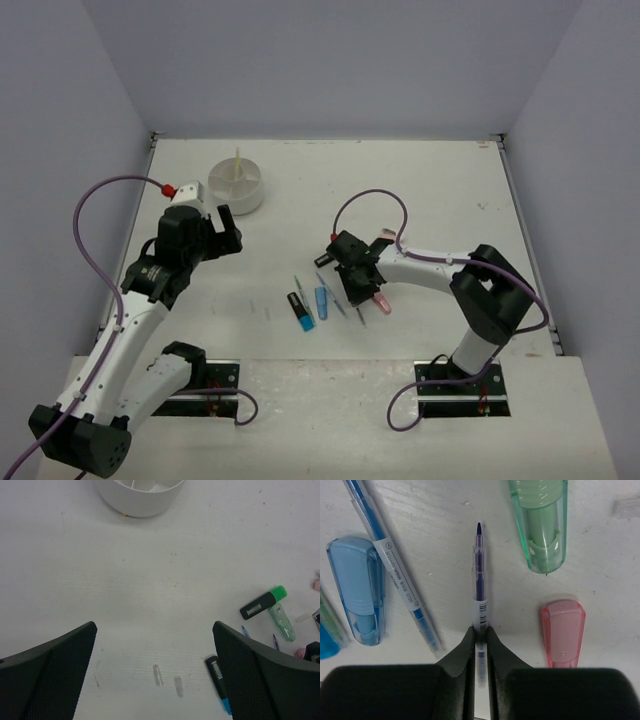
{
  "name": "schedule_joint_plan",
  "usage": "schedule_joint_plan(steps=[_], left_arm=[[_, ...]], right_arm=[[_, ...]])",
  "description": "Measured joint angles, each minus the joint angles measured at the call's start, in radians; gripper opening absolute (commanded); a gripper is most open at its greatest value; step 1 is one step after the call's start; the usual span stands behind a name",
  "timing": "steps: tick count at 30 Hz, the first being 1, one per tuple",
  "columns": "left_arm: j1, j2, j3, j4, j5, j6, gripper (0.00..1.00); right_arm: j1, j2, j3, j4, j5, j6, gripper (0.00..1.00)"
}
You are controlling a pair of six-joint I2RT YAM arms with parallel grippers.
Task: Sort the stationery into containers
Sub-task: Pick up the pen from the center of the board, then close the pen cap on the pen.
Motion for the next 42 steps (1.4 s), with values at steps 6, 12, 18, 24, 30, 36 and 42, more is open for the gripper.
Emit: schedule_joint_plan(steps=[6, 12, 18, 24, 30, 36, 42], left_arm=[[0.000, 0.034, 0.000, -0.015, 0.027, -0.037, 1.00], [-0.006, 0.091, -0.034, -0.013, 0.065, -0.114, 0.99], [-0.167, 0.141, -0.136, -0.033, -0.012, -0.241, 0.77], [-0.246, 0.231, -0.245, -0.032, -0.073, -0.387, 0.55], [-0.269, 0.307, -0.276, -0.023, -0.098, -0.457, 0.54], [-0.333, 0.366, -0.276, -0.012, -0.119, -0.506, 0.36], [-0.382, 0.409, -0.266, -0.014, -0.159, -0.553, 0.32]], right_arm=[[0.009, -0.004, 0.007, -0.006, 0.035, 0.024, 0.00], [0.011, -0.170, 0.008, -0.078, 0.086, 0.022, 0.00], [0.011, -0.453, 0.066, -0.079, 0.130, -0.016, 0.00], [0.011, -0.479, 0.049, -0.041, 0.152, -0.039, 0.00], [0.011, -0.465, -0.002, -0.025, 0.152, -0.057, 0.00], [0.011, -0.466, -0.019, -0.013, 0.160, -0.064, 0.00], [0.011, -0.466, -0.022, -0.009, 0.174, -0.067, 0.00]])
